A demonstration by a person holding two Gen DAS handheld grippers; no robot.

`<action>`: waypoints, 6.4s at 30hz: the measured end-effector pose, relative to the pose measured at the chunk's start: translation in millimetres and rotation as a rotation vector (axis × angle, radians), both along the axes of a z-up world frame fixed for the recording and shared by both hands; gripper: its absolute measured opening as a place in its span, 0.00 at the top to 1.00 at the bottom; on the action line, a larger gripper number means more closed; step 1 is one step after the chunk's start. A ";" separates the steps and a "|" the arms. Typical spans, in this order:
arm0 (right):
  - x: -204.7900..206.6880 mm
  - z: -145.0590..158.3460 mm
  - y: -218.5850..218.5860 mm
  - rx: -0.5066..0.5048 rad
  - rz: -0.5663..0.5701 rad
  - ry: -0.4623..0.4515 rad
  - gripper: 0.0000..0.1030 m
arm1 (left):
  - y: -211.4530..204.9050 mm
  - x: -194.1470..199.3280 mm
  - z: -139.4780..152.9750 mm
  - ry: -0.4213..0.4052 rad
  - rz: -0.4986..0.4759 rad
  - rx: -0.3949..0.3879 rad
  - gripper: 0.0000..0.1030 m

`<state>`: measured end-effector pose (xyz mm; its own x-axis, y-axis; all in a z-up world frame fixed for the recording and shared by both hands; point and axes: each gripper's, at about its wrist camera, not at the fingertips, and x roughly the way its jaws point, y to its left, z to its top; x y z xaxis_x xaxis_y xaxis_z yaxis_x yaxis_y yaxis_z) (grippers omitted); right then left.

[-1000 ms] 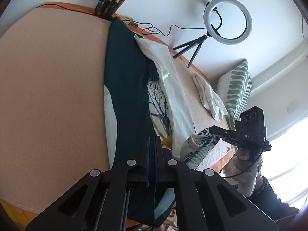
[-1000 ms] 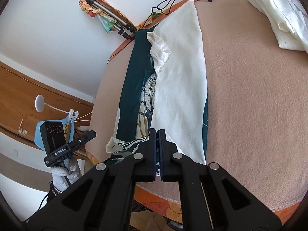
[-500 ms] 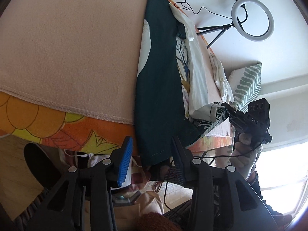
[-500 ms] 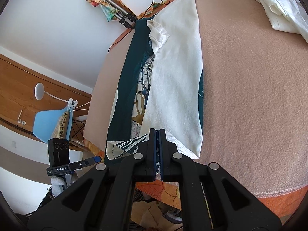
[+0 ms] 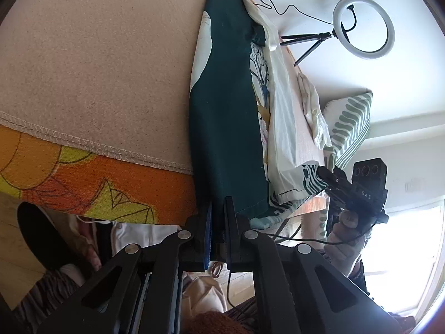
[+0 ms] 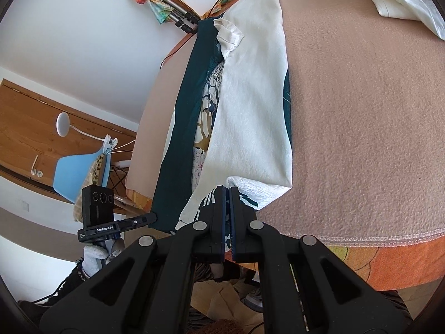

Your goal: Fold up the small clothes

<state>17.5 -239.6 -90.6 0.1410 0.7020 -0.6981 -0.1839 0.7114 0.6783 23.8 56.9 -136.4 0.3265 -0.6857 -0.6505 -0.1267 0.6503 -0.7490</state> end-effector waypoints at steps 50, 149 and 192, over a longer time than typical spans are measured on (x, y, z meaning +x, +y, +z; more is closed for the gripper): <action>118.8 -5.0 24.4 -0.216 0.004 -0.149 0.60 | -2.2 155.4 26.4 -0.312 -0.096 0.459 0.65; 385.6 -40.6 53.6 -0.359 0.010 -0.312 0.59 | 38.7 428.8 15.0 -0.353 -0.029 0.441 0.58; 338.5 59.0 77.5 -0.252 0.080 -0.504 0.94 | 28.1 354.1 117.3 -0.575 -0.025 0.380 0.98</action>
